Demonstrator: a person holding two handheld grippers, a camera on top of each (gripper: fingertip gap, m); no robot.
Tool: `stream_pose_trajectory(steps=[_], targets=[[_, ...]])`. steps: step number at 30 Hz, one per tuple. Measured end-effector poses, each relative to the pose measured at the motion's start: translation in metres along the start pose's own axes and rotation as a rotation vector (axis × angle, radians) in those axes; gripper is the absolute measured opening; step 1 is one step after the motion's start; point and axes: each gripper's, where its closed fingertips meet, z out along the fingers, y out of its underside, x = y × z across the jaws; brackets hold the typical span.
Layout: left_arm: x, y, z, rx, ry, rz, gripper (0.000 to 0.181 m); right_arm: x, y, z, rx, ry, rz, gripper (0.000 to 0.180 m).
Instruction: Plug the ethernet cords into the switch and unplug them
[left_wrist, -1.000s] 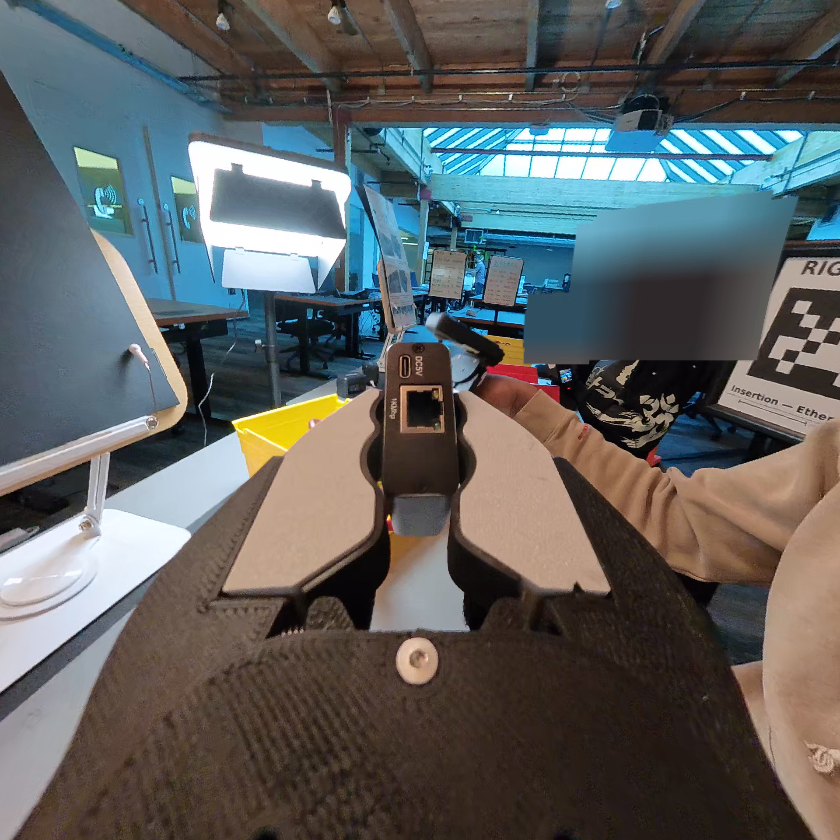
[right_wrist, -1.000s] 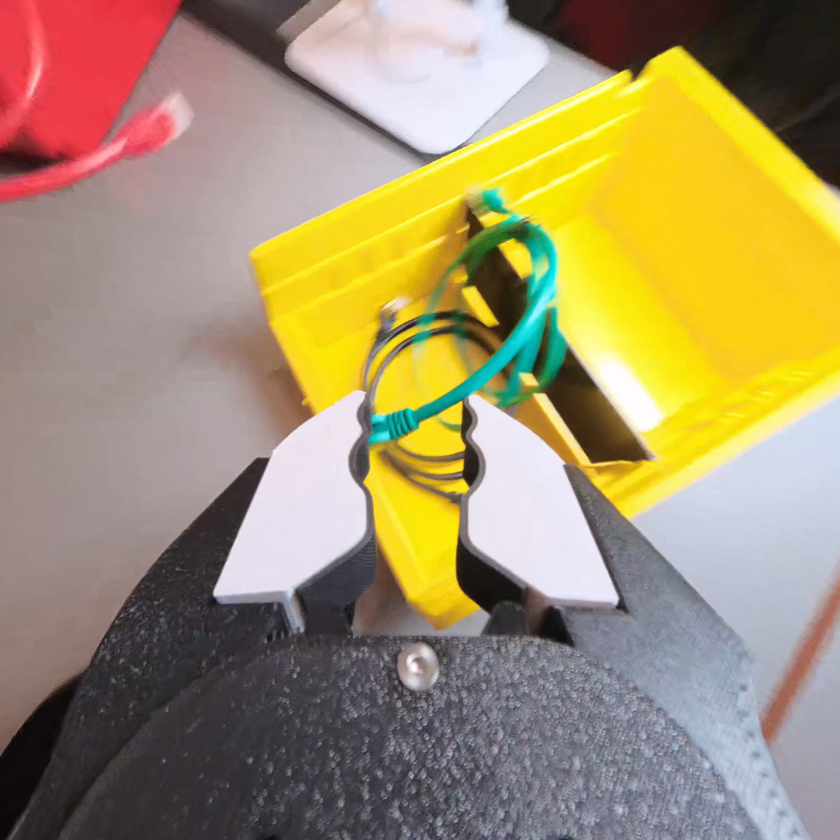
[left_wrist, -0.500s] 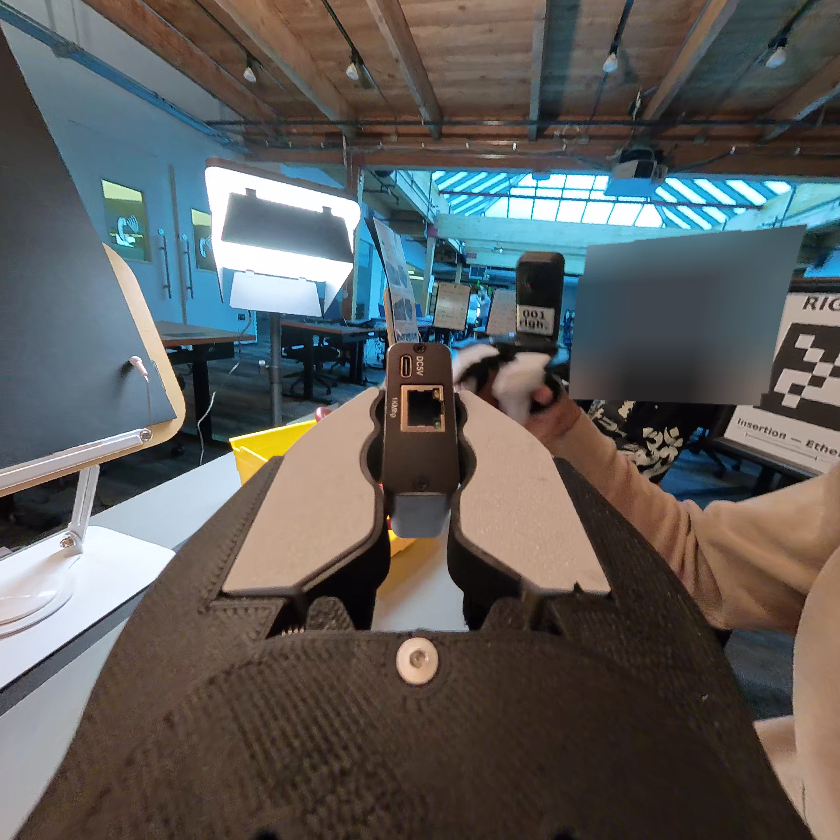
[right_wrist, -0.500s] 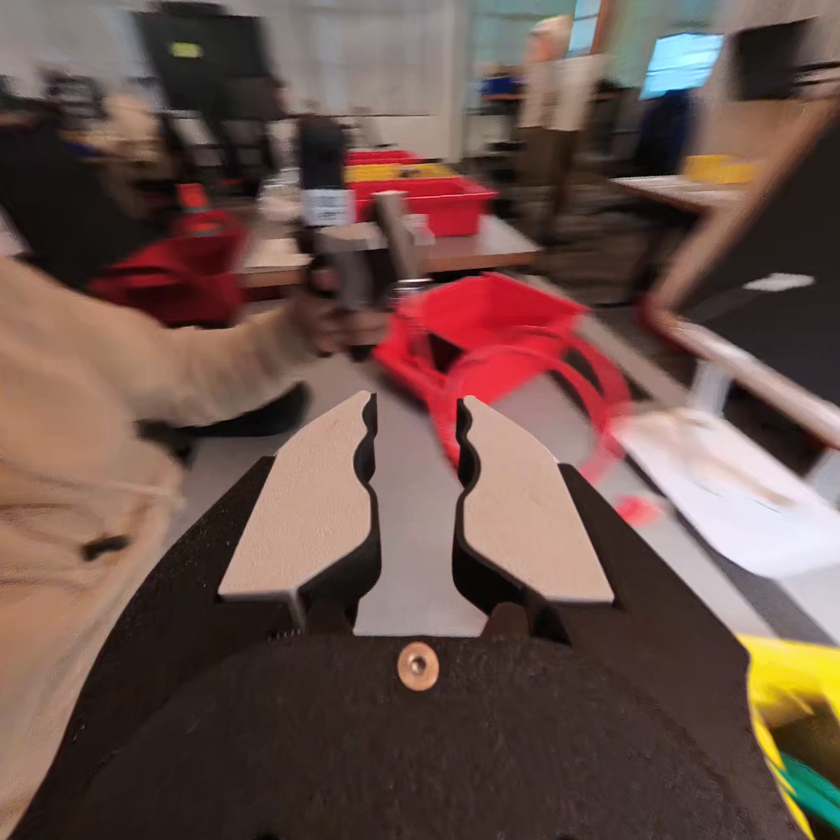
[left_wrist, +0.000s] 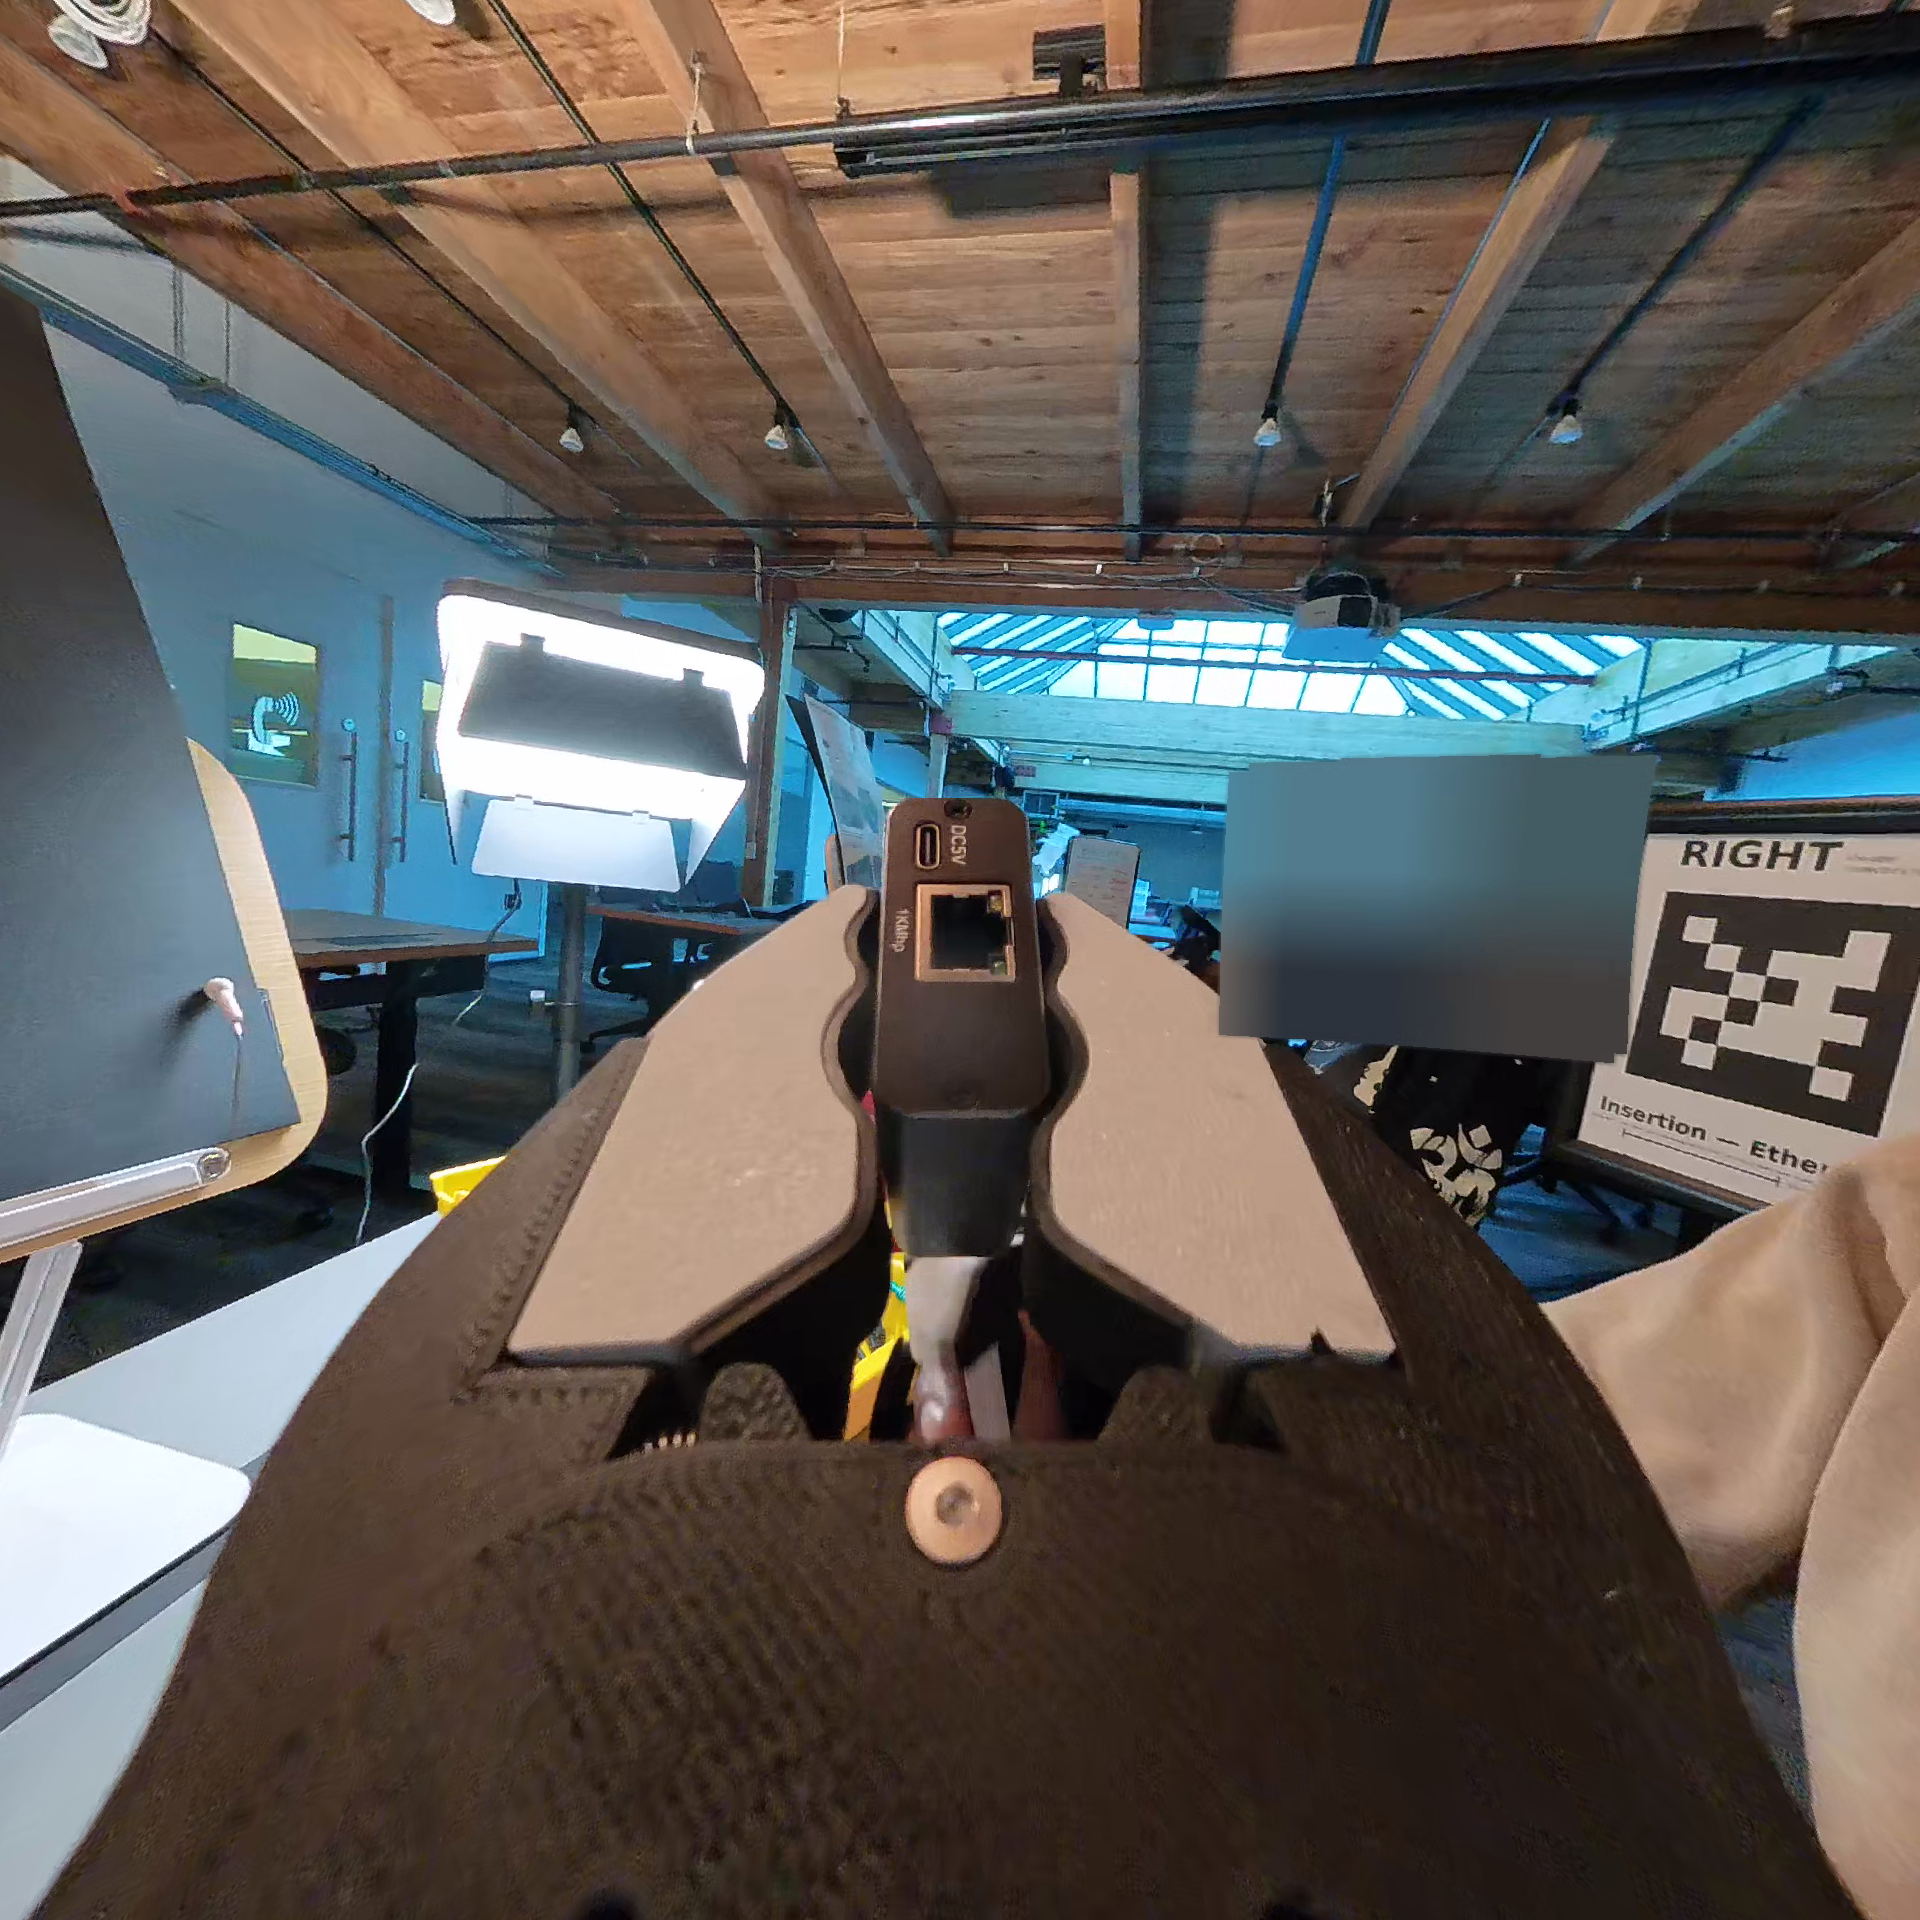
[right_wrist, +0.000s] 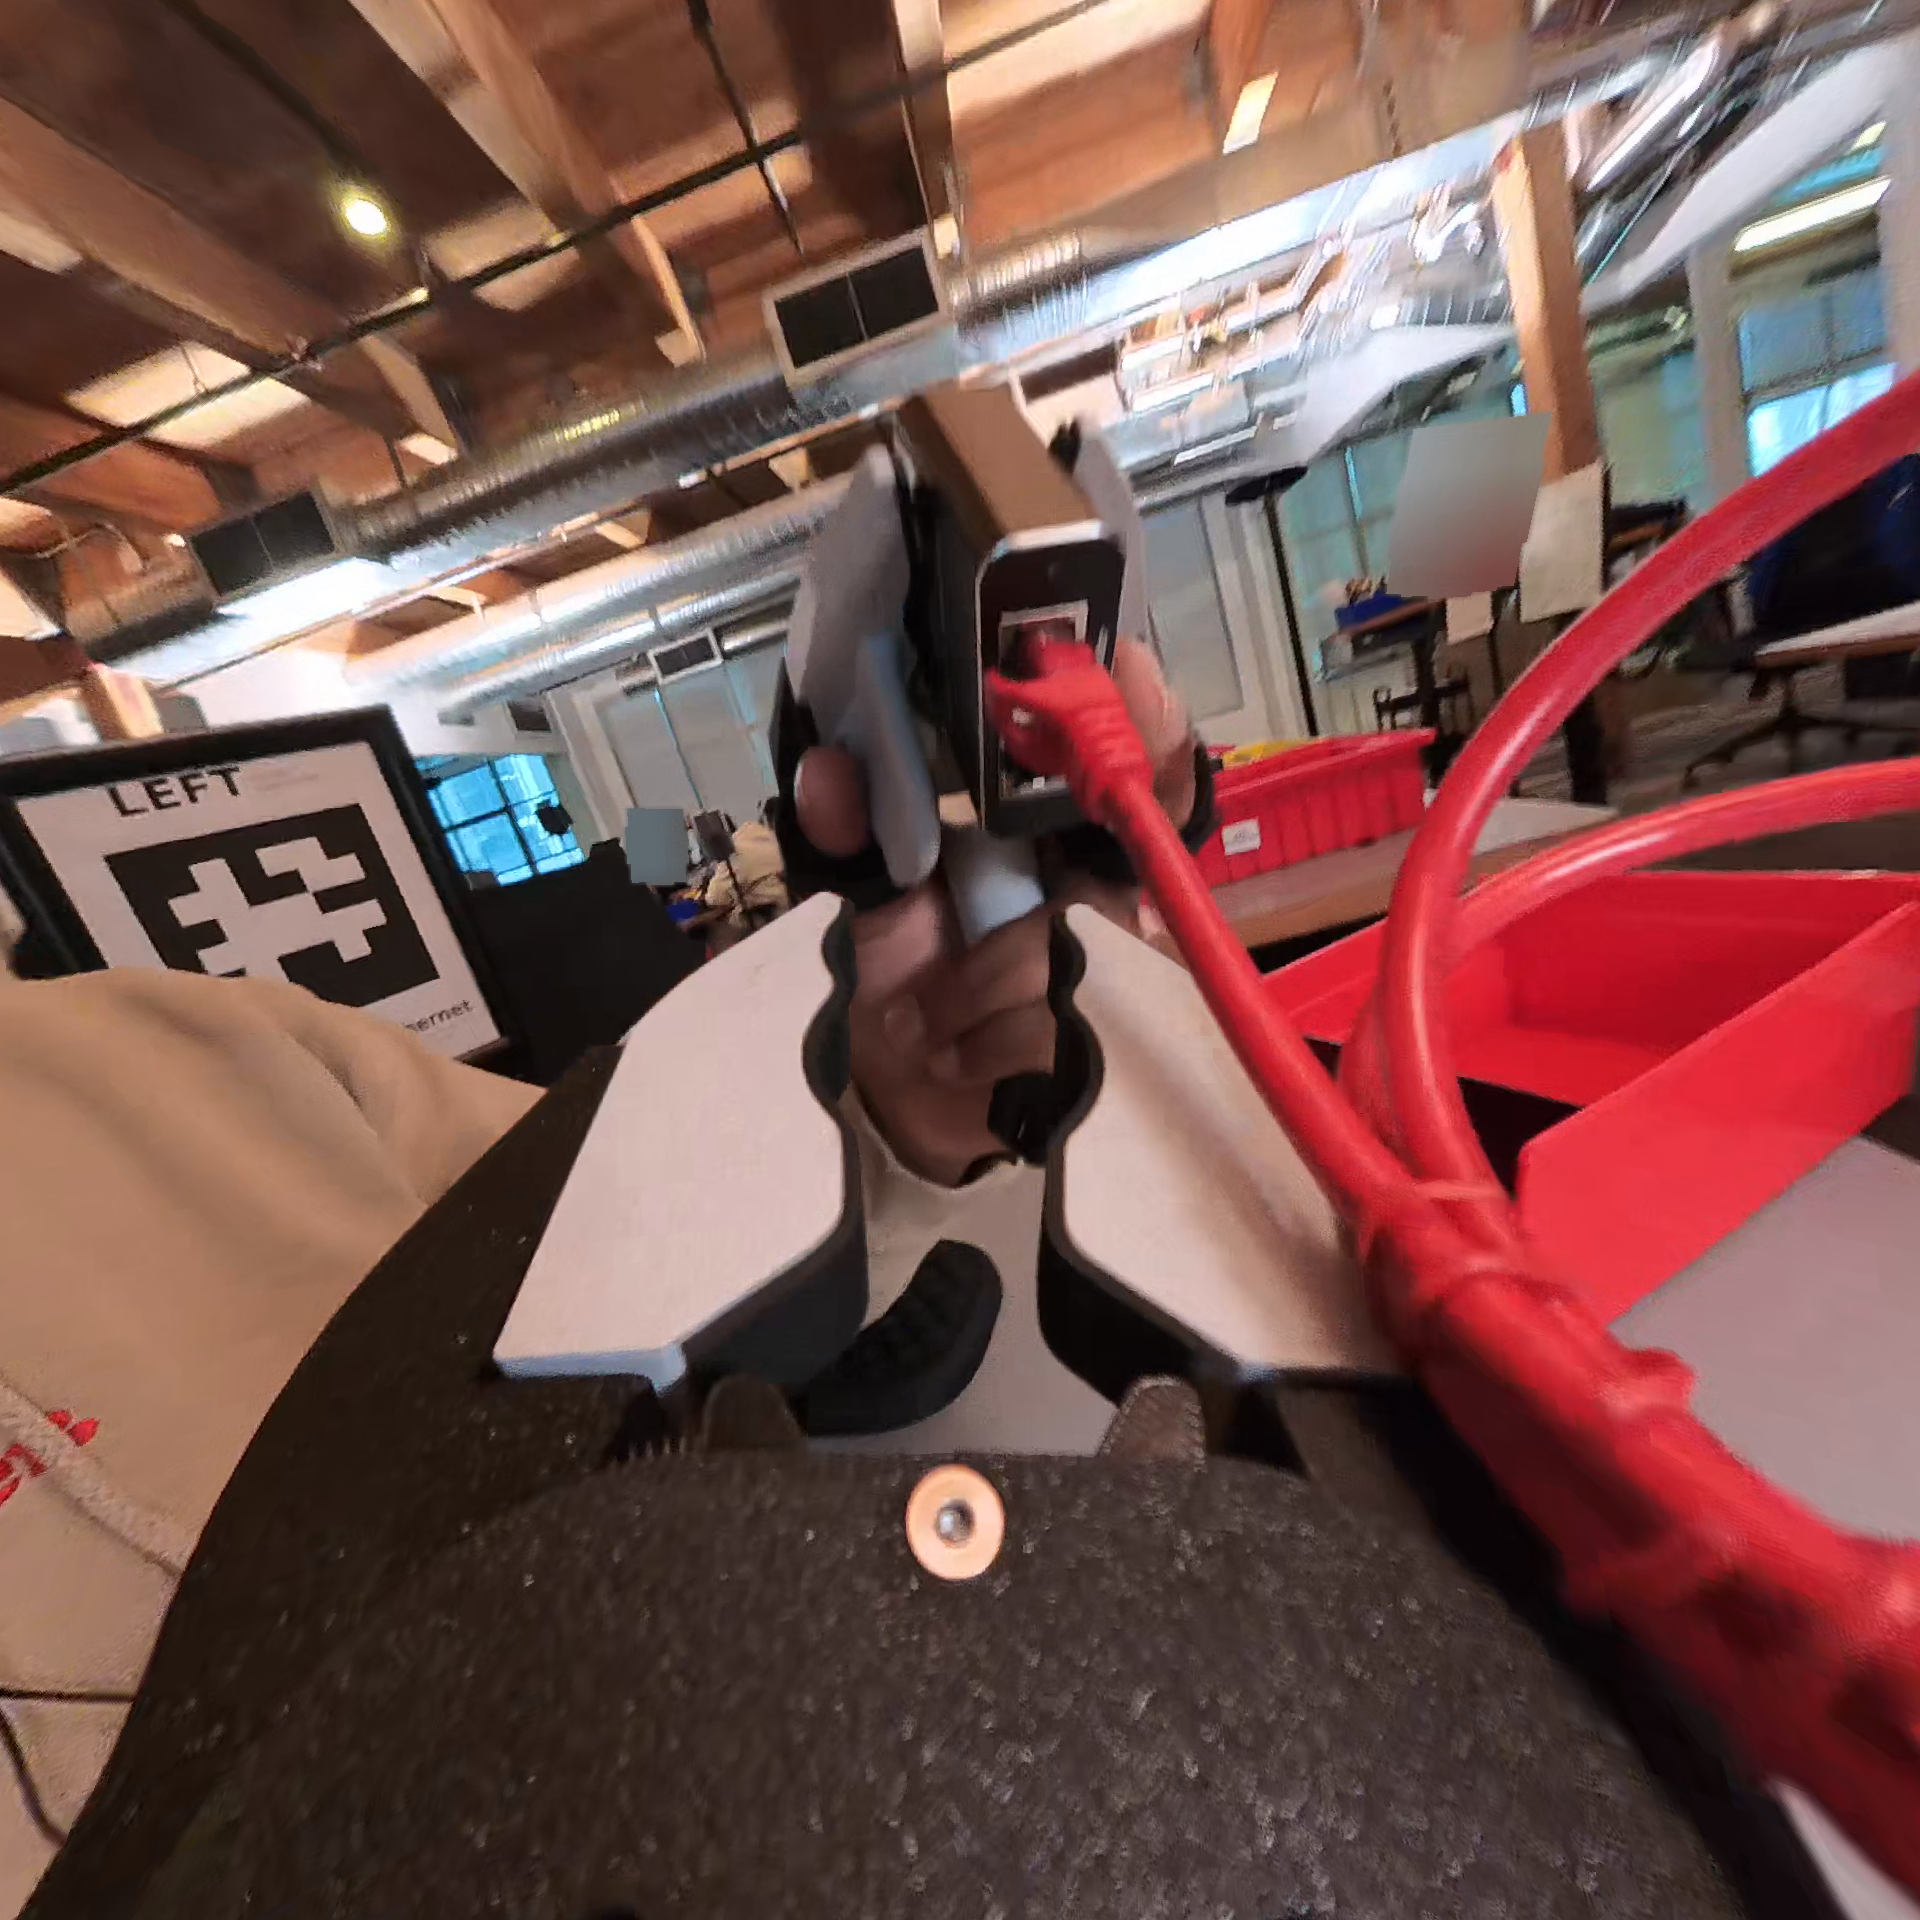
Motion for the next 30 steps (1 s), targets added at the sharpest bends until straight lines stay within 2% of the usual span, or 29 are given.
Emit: stream_pose_trajectory(steps=[9,18,24,30], targets=[[0.005,0.023,0.008,-0.07,0.04,-0.037,0.027,0.003,-0.038,-0.02,0.077,0.053,-0.075,0.03],[0.011,0.056,0.012,-0.306,0.069,0.009,0.027,0.001,-0.048,-0.035,-0.064,0.056,-0.233,0.022],[0.02,0.07,0.012,-0.388,0.126,-0.025,0.027,-0.005,-0.059,-0.044,-0.054,0.012,-0.199,0.017],[0.023,0.073,0.014,-0.392,0.145,-0.08,0.027,-0.006,-0.05,-0.049,-0.174,0.0,-0.208,0.016]])
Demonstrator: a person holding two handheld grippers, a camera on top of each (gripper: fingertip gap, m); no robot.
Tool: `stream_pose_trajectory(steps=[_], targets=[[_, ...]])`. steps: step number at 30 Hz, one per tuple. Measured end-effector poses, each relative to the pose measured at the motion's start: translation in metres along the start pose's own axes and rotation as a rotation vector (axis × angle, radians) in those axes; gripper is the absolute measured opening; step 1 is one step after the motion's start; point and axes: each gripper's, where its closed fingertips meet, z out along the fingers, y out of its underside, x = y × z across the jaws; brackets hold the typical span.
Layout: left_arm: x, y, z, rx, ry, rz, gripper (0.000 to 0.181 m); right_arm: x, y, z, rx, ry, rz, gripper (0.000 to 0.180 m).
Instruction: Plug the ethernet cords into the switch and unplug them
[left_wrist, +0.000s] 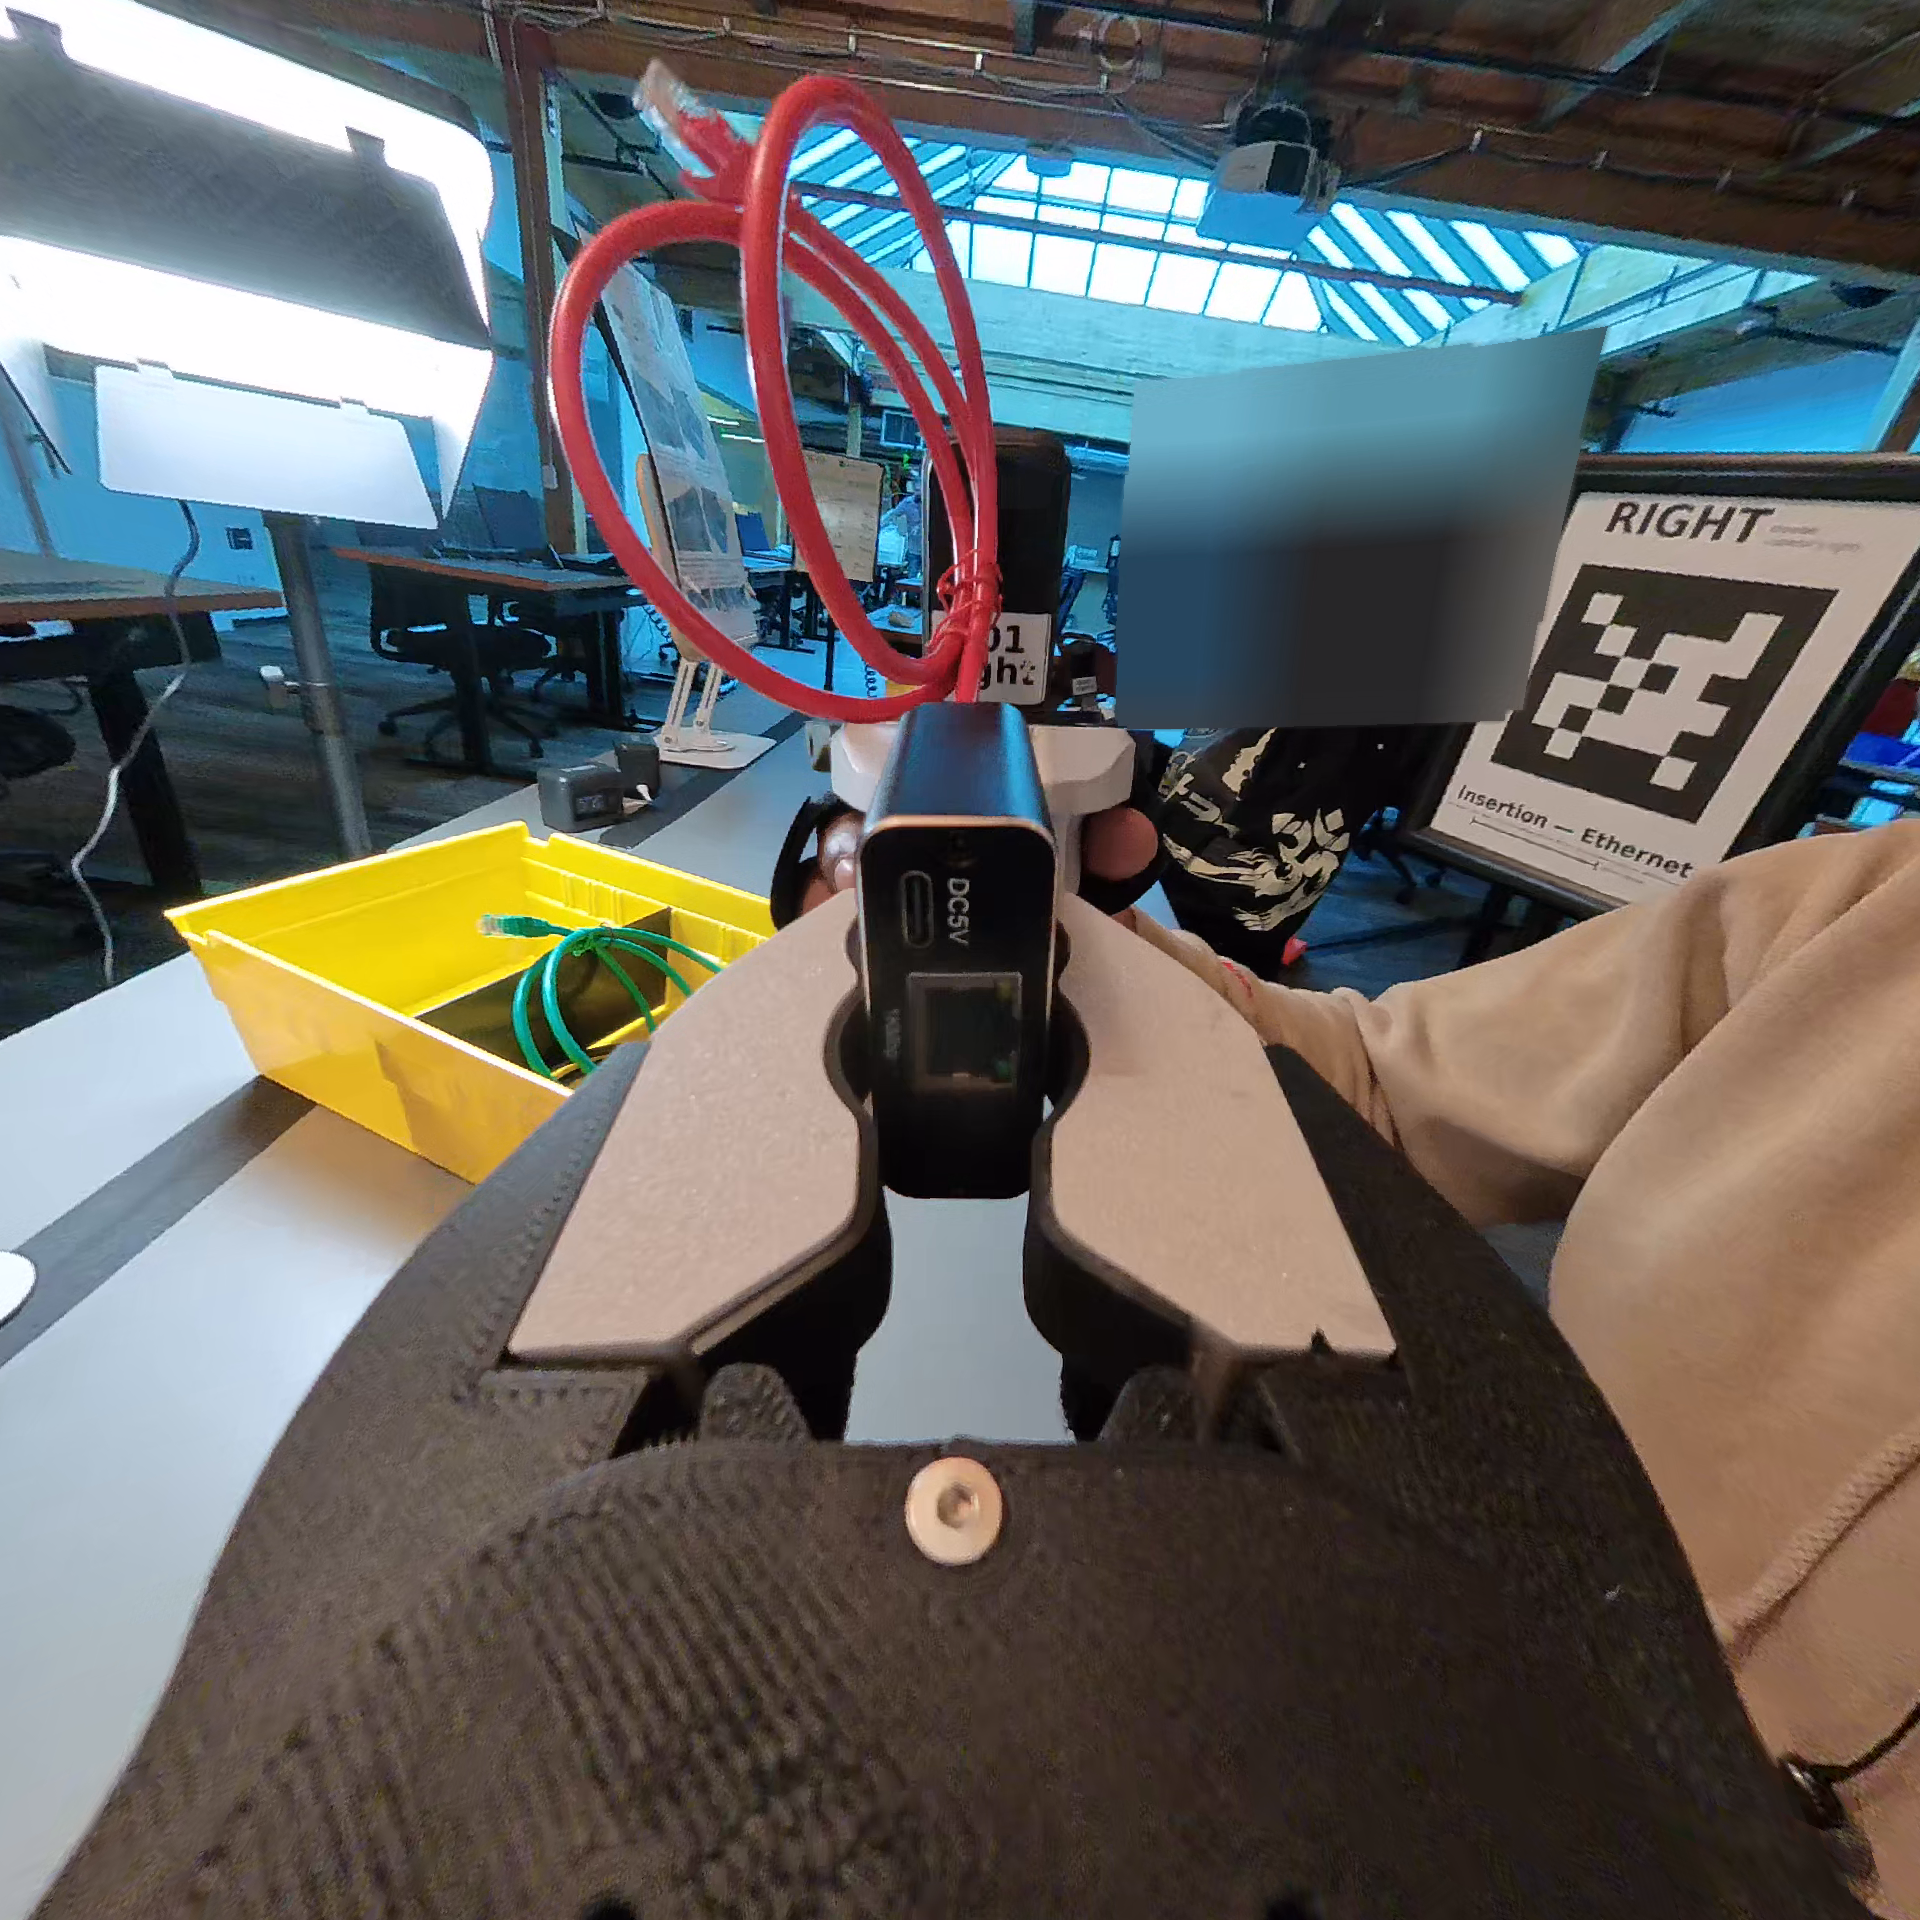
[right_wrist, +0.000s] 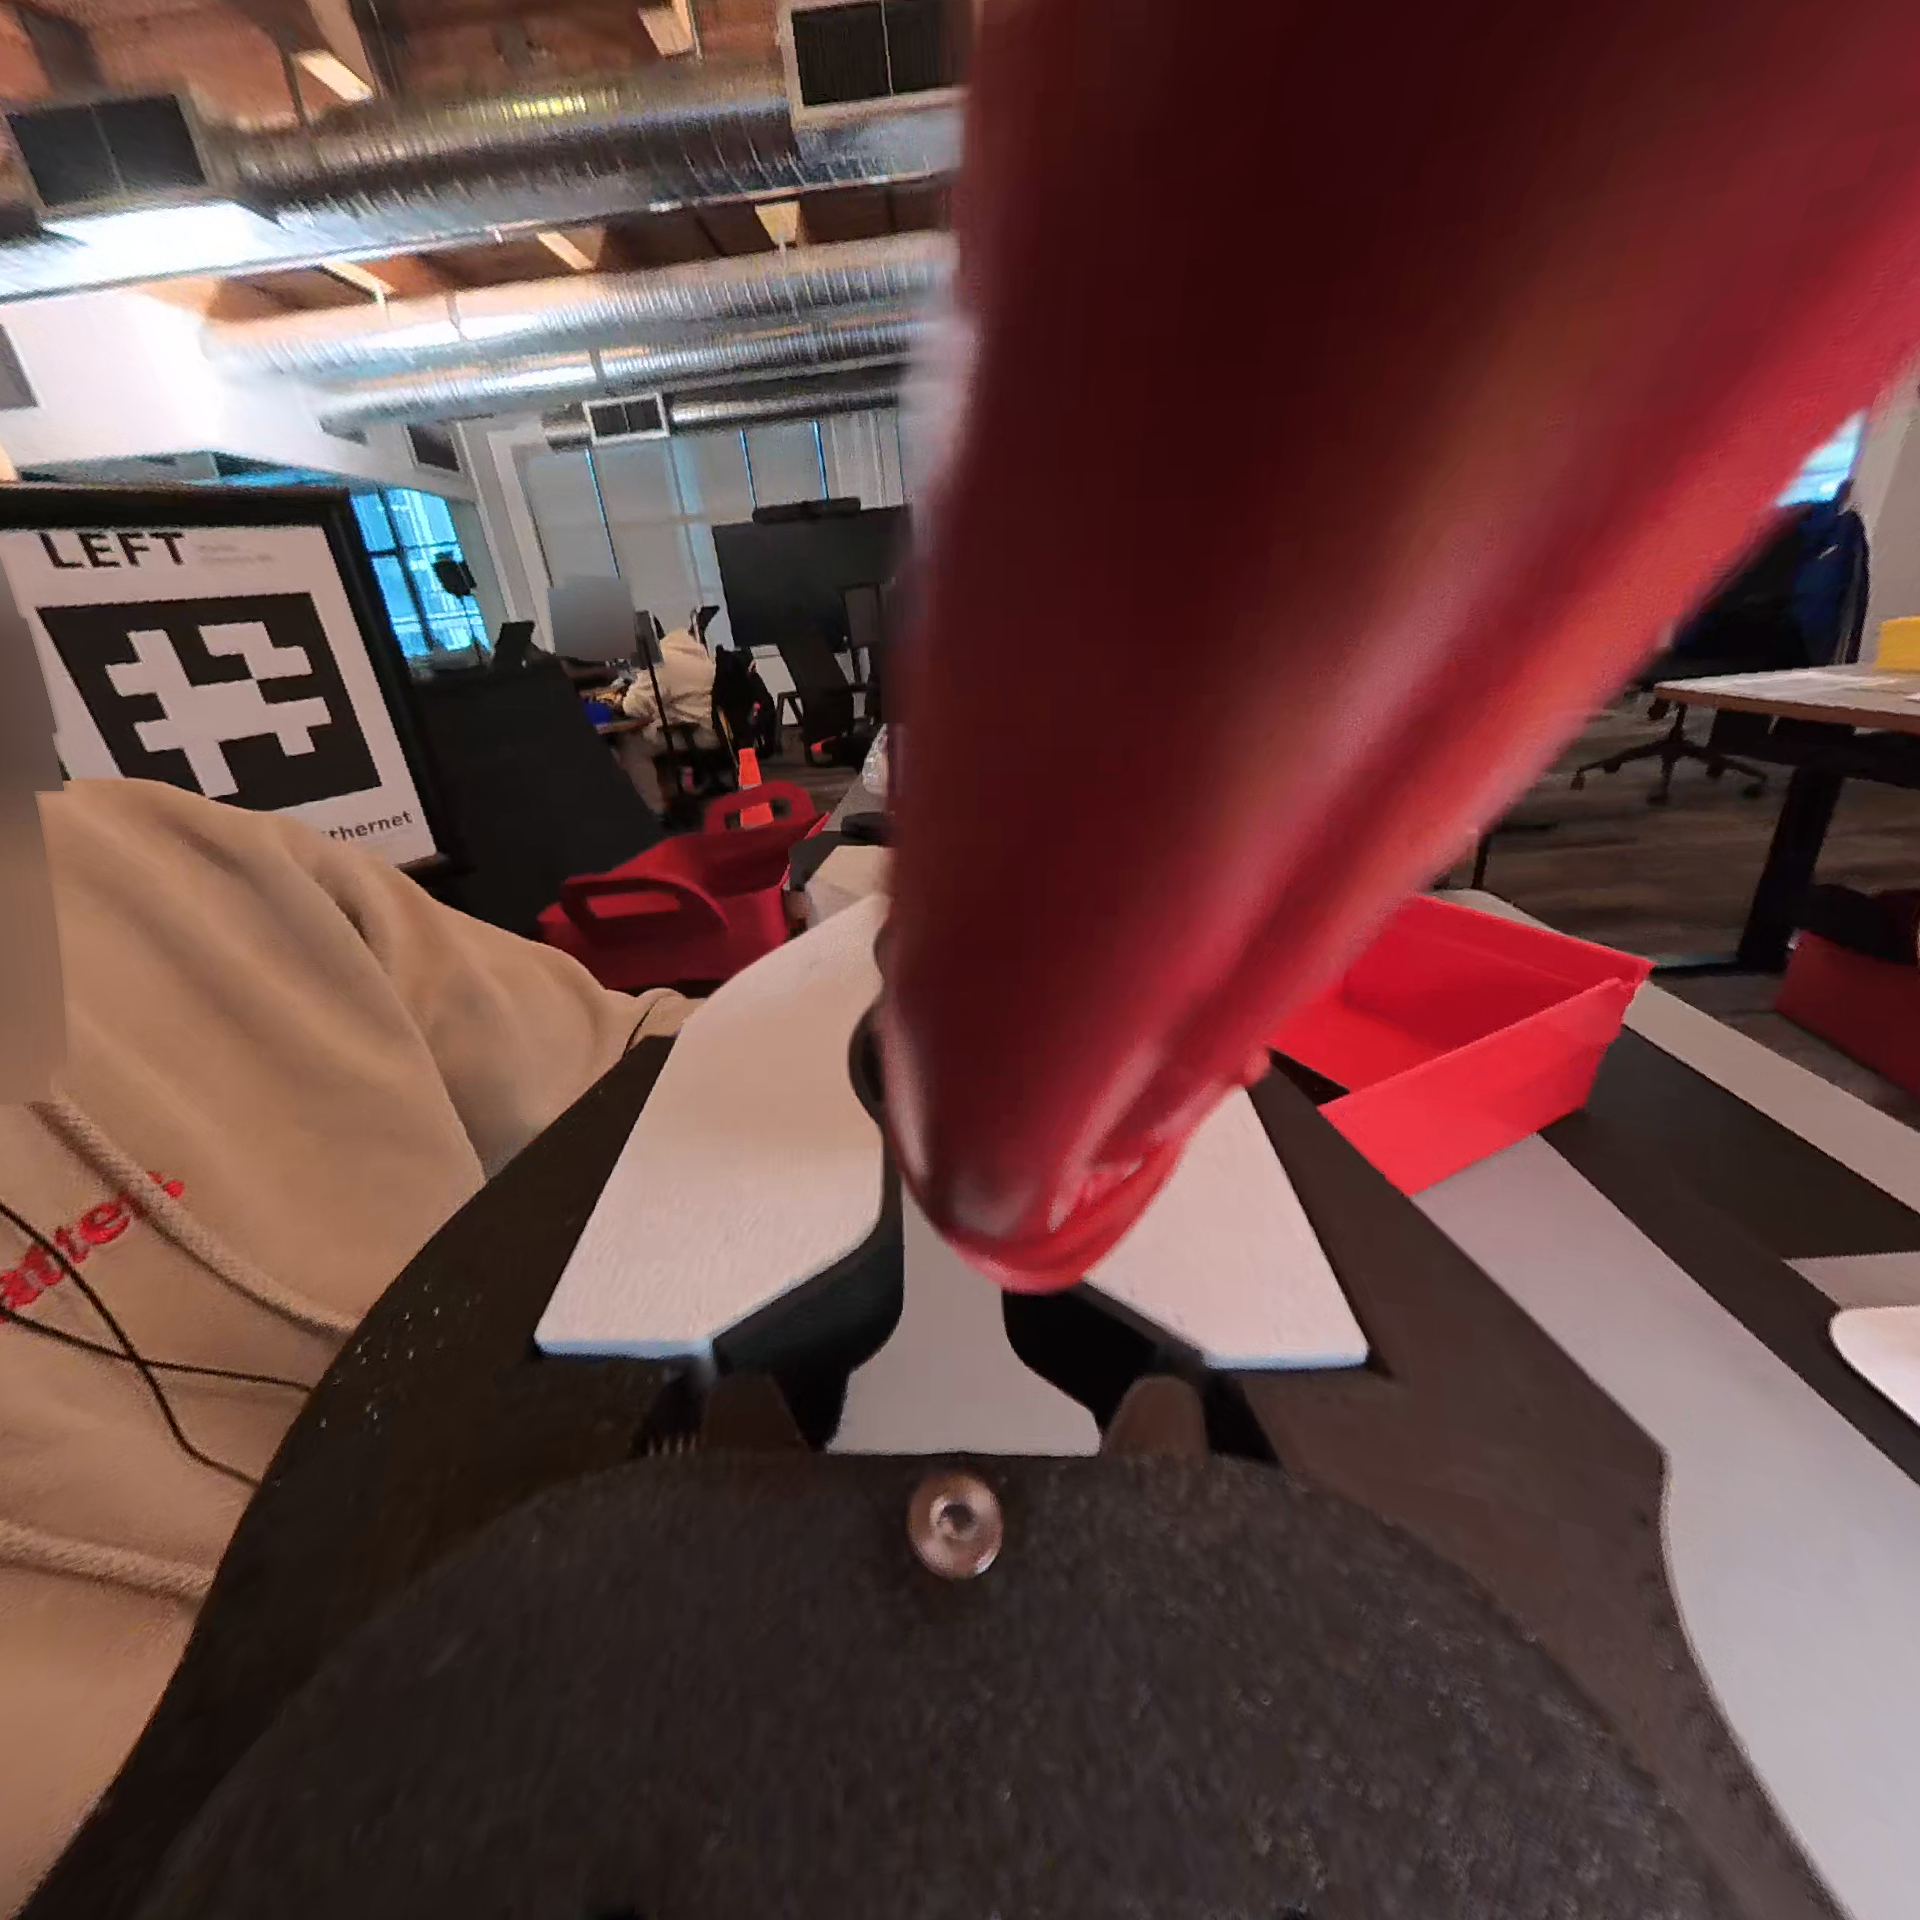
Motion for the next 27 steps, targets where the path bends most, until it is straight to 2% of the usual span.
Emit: stream_pose_trajectory(steps=[7,18,24,27], targets=[[-0.001,0.006,0.001,-0.034,0.012,-0.034,0.026,0.001,0.004,-0.001,-0.02,-0.005,0.001,0.014],[-0.007,0.0,-0.011,-0.097,-0.089,0.158,0.034,0.002,0.006,0.003,0.007,-0.025,0.04,0.013],[-0.004,0.006,-0.01,-0.121,-0.031,0.06,0.027,0.003,0.011,0.002,-0.023,-0.025,0.05,0.014],[-0.005,0.008,-0.009,-0.134,-0.045,0.073,0.027,0.004,0.009,0.002,0.002,-0.022,0.05,0.015]])
